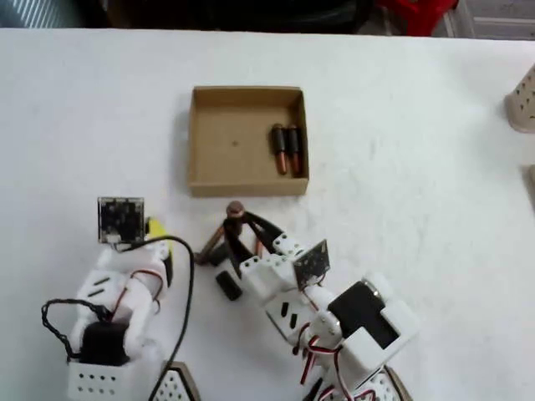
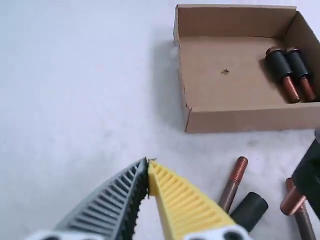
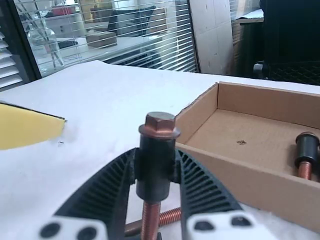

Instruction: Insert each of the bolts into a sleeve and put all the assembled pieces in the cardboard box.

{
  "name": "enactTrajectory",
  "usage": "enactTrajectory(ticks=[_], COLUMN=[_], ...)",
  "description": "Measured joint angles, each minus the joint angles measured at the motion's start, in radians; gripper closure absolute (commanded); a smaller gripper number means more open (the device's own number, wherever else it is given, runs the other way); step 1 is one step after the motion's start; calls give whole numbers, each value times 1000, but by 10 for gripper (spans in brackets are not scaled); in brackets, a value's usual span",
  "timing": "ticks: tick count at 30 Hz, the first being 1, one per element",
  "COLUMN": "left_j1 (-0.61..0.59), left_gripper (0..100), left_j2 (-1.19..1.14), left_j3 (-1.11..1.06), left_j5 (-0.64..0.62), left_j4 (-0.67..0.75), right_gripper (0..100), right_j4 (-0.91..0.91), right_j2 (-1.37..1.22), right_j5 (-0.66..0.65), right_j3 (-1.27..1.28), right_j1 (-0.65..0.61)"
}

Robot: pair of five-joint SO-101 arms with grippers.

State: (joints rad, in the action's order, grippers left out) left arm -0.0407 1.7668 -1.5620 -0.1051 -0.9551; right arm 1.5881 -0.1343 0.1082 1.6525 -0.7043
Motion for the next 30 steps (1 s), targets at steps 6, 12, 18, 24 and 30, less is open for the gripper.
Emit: enactTrajectory(ticks=[6,12,18,24,30], left_j1=[-8,-8,-8,-8,-8], left_gripper=[978,978,978,977,977], left_j2=[37,46,44,44,44], left_j3=[-80,-132,-133,-133,-133], left_j5=[0,71,98,107,107], left_j4=[0,0,-20,-98,-109], right_gripper=[982,982,982,982,982], right_j4=[0,0,0,0,-126], right_j2=[0,0,0,31,163], right_j5=[0,0,0,0,0], right_j3=[8,15,17,23,32], right_j1=[0,31,84,121,189])
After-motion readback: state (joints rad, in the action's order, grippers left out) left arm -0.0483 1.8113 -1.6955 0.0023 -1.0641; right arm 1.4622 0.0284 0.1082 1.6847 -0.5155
